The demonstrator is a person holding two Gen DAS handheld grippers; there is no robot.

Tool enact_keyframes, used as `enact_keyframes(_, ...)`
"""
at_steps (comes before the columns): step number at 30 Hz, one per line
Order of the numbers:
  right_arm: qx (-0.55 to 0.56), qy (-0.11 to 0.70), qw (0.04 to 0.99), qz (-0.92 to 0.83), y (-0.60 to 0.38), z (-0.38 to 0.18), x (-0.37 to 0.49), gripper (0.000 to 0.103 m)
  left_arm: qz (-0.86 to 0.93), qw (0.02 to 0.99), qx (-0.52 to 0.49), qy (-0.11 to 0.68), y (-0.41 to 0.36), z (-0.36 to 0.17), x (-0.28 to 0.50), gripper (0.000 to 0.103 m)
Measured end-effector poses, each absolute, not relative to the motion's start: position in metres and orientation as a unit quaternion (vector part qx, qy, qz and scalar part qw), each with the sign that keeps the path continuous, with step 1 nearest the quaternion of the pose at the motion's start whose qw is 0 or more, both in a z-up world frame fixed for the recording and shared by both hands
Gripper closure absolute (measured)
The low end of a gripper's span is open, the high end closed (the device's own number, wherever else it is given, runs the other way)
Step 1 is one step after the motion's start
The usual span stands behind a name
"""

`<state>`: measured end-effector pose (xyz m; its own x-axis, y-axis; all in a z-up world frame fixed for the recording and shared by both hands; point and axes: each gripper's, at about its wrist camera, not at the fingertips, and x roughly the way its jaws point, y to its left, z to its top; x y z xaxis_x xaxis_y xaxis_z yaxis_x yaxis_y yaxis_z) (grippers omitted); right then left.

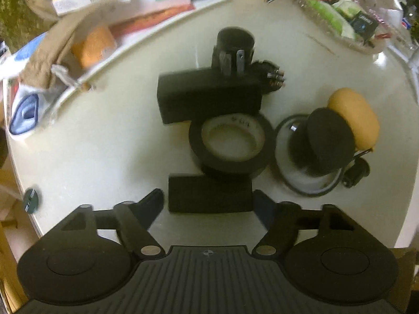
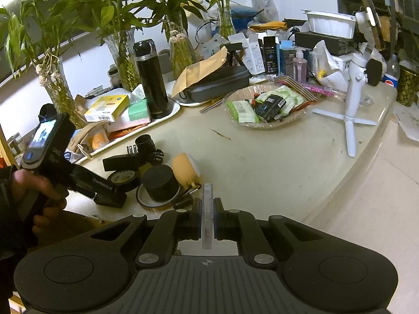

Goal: Organize rigid objects
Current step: 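Grasp the black flat block with the left gripper while the right gripper holds the clear piece, then carry the black block into the cardboard box and open the left gripper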

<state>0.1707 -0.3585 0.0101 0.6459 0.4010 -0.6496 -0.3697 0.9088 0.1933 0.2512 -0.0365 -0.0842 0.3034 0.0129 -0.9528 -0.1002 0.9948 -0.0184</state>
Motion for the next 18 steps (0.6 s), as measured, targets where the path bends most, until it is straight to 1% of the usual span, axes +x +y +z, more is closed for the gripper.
enact_keyframes(2, 0.021, 0.363, 0.907, 0.212, -0.358, 0.01, 0.17, 0.092, 0.037, 0.808, -0.032, 0.587, -0.038, -0.084, 0.249, 0.035)
enact_keyframes(10, 0.008, 0.364, 0.908, 0.209, -0.355, 0.011, 0.169, 0.092, 0.031, 0.811, -0.02, 0.584, -0.035, -0.08, 0.241, 0.035)
enact_keyframes(18, 0.004, 0.372, 0.906, 0.2, -0.348, 0.013, 0.166, 0.092, 0.013, 0.824, -0.015, 0.566, -0.027, -0.052, 0.22, 0.036)
